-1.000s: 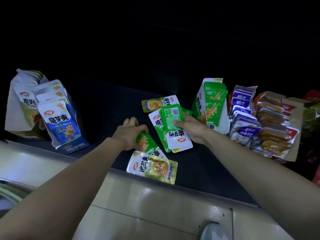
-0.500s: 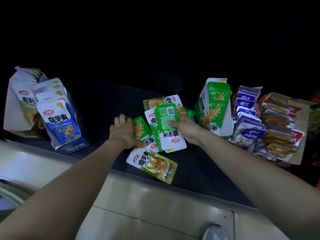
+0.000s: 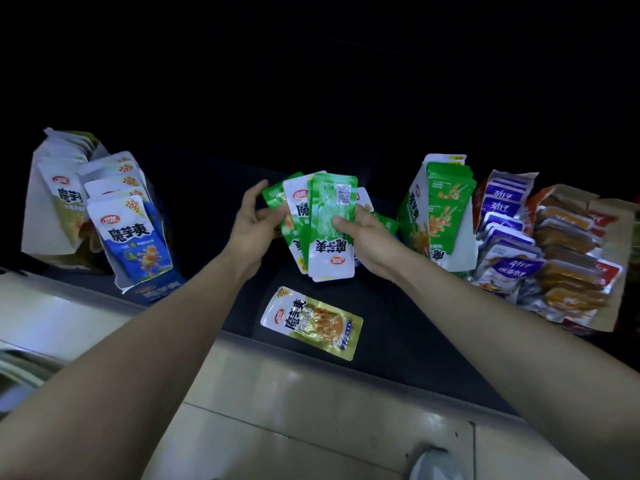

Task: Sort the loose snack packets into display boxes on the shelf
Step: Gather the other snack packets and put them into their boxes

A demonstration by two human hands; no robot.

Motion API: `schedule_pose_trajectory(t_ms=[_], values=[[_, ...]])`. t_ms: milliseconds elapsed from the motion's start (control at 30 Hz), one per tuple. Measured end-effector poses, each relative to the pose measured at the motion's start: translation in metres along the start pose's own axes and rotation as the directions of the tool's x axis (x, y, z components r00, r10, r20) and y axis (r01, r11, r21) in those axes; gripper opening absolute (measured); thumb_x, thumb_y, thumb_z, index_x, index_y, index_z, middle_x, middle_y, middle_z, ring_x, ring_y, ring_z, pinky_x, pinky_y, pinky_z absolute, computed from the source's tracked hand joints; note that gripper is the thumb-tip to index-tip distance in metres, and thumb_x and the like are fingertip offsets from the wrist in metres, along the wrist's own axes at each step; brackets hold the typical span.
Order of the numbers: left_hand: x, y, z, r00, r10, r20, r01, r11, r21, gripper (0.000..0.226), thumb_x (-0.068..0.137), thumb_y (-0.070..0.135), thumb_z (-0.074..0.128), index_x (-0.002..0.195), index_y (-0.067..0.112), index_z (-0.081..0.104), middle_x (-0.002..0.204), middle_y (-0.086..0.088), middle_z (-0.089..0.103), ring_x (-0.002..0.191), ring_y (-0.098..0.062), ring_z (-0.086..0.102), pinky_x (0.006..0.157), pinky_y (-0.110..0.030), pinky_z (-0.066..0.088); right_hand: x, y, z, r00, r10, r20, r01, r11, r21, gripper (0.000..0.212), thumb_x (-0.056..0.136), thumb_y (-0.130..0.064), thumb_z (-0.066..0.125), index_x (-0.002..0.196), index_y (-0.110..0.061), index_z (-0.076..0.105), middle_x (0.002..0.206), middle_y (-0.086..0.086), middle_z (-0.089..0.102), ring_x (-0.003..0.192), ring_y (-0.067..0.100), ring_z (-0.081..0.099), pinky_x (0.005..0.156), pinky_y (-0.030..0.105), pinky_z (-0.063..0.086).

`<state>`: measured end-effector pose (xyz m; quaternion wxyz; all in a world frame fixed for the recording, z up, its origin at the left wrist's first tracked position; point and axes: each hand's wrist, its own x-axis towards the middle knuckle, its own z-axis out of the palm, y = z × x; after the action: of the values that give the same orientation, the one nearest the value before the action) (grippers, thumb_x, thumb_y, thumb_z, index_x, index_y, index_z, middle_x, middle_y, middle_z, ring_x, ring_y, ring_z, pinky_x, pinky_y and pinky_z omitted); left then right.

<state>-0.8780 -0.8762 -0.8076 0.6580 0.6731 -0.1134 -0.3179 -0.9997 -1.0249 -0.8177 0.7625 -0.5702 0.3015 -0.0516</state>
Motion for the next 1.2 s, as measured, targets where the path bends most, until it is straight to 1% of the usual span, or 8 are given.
schedule_pose_trajectory(t_ms=[133,333,467,633,733,833,1000,1200], values=[[-0.01,0.019,0.04,0.998,-0.041,0.05,0.047,0.993,-0.113,0.038,0.105,0.031,0.04,0.128,0.005,0.055,0.111,-0.016,0.07,0.101,-0.029,0.069,0.08,-0.039,0.057,-0.014,-0.015,-0.001,0.999,-0.037,-0.032,0.036,0.999,-0.024,0.093,0.09,-0.044,0.059,0.155,-0.024,-0.005,0.163,0.002,0.013,0.145,0.024,0.026,0.113,0.053,0.033],[-0.029,0.037,0.114,0.948,0.005,0.318,-0.041,0.994,0.105,0.048,0.091,0.065,0.04,0.115,0.031,0.064,0.126,-0.007,0.059,0.119,-0.025,0.057,0.104,-0.05,0.044,-0.046,-0.047,-0.045,0.969,-0.144,-0.201,0.151,0.988,0.018,0.046,0.099,-0.005,0.047,0.14,-0.013,0.027,0.11,0.007,0.062,0.09,0.017,0.065,0.075,0.033,0.056],[-0.038,0.029,0.155,0.909,0.099,0.404,-0.222,0.938,0.268,0.037,0.105,0.038,0.033,0.139,0.028,0.045,0.115,0.007,0.035,0.124,-0.01,0.034,0.111,-0.03,0.028,-0.077,-0.07,-0.097,0.903,-0.233,-0.361,0.228,0.972,-0.057,0.045,0.094,-0.001,0.048,0.138,0.003,0.037,0.1,0.013,0.064,0.077,0.017,0.068,0.068,0.032,0.055],[-0.041,0.002,0.18,0.822,0.098,0.561,-0.543,0.437,0.717,0.038,0.1,0.031,0.05,0.137,0.026,0.053,0.119,-0.006,0.034,0.12,-0.028,0.039,0.102,-0.033,0.038,-0.105,-0.088,-0.144,0.757,-0.347,-0.554,0.378,0.924,-0.062,0.043,0.1,0.001,0.043,0.139,-0.009,0.027,0.109,0.003,0.057,0.086,0.013,0.063,0.071,0.03,0.055],[-0.046,-0.002,0.185,0.84,0.096,0.533,-0.539,0.255,0.803,0.031,0.098,0.035,0.053,0.125,0.02,0.061,0.127,-0.008,0.041,0.113,-0.029,0.049,0.087,-0.039,0.048,-0.103,-0.082,-0.147,0.754,-0.321,-0.573,0.361,0.931,-0.046,0.06,0.1,-0.001,0.045,0.149,-0.017,0.014,0.143,0.009,0.04,0.121,0.018,0.05,0.104,0.037,0.041],[-0.043,-0.001,0.178,0.846,0.207,0.491,-0.532,0.287,0.797,0.011,0.093,0.02,0.061,0.1,0.014,0.068,0.114,-0.005,0.05,0.092,-0.026,0.06,0.07,-0.033,0.045,-0.09,-0.076,-0.133,0.753,-0.328,-0.57,0.354,0.933,-0.068,0.071,0.101,-0.006,0.045,0.153,-0.021,-0.001,0.16,0.008,0.016,0.143,0.022,0.026,0.109,0.032,0.025],[-0.041,0.001,0.158,0.866,0.254,0.431,-0.5,0.398,0.769,0.012,0.086,0.003,0.063,0.087,0.015,0.061,0.098,-0.001,0.05,0.071,-0.019,0.052,0.06,-0.024,0.026,-0.074,-0.059,-0.105,0.806,-0.329,-0.493,0.272,0.944,-0.187,0.067,0.097,-0.016,0.051,0.149,-0.024,0.01,0.153,0.01,0.034,0.137,0.027,0.04,0.112,0.049,0.036],[-0.042,0.001,0.159,0.857,0.28,0.433,-0.516,0.489,0.703,0.051,0.077,-0.002,0.067,0.113,0.021,0.04,0.111,-0.006,0.05,0.081,-0.025,0.057,0.067,-0.041,0.047,-0.081,-0.037,-0.099,0.823,-0.375,-0.426,0.162,0.875,-0.456,0.043,0.098,-0.003,0.046,0.133,-0.011,0.022,0.104,-0.005,0.052,0.088,0.004,0.054,0.069,0.007,0.047]])
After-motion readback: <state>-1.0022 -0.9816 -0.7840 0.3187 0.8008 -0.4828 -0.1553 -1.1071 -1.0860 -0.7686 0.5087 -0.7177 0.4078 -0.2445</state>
